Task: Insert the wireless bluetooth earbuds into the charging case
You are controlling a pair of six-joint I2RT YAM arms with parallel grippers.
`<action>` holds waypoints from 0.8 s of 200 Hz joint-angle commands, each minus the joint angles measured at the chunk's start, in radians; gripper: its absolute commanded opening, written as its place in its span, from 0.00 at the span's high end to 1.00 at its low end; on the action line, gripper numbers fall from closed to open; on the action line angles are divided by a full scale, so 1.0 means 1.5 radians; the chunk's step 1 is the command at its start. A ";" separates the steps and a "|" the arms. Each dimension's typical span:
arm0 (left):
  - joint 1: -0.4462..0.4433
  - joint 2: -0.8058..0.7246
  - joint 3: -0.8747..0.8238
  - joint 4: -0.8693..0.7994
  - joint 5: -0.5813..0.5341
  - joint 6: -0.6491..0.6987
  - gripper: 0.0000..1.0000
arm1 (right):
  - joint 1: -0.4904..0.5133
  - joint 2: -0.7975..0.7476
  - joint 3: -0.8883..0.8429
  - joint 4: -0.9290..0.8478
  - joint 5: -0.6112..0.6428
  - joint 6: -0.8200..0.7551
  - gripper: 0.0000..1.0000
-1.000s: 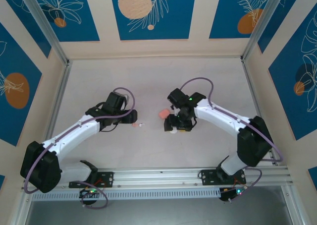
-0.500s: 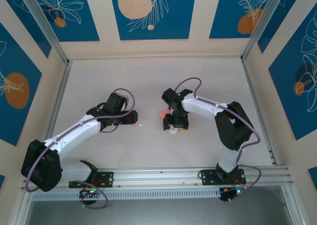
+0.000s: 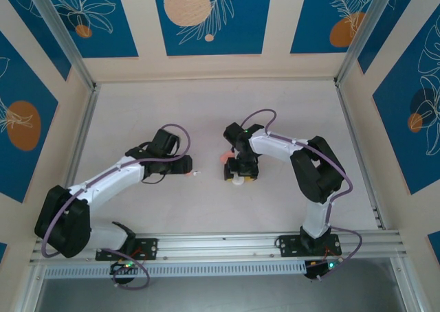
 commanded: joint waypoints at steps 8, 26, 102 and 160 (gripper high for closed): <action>-0.004 0.012 0.020 0.008 0.025 0.000 0.31 | -0.004 -0.002 0.017 0.001 -0.034 -0.004 0.35; -0.004 0.013 0.019 0.012 0.029 -0.004 0.31 | -0.005 -0.002 0.028 -0.026 -0.016 -0.011 0.35; -0.005 0.017 0.013 0.022 0.040 -0.013 0.31 | 0.001 0.030 0.051 -0.052 0.010 -0.045 0.35; -0.004 0.021 0.015 0.022 0.043 -0.012 0.31 | 0.015 0.057 0.057 -0.055 0.028 -0.047 0.37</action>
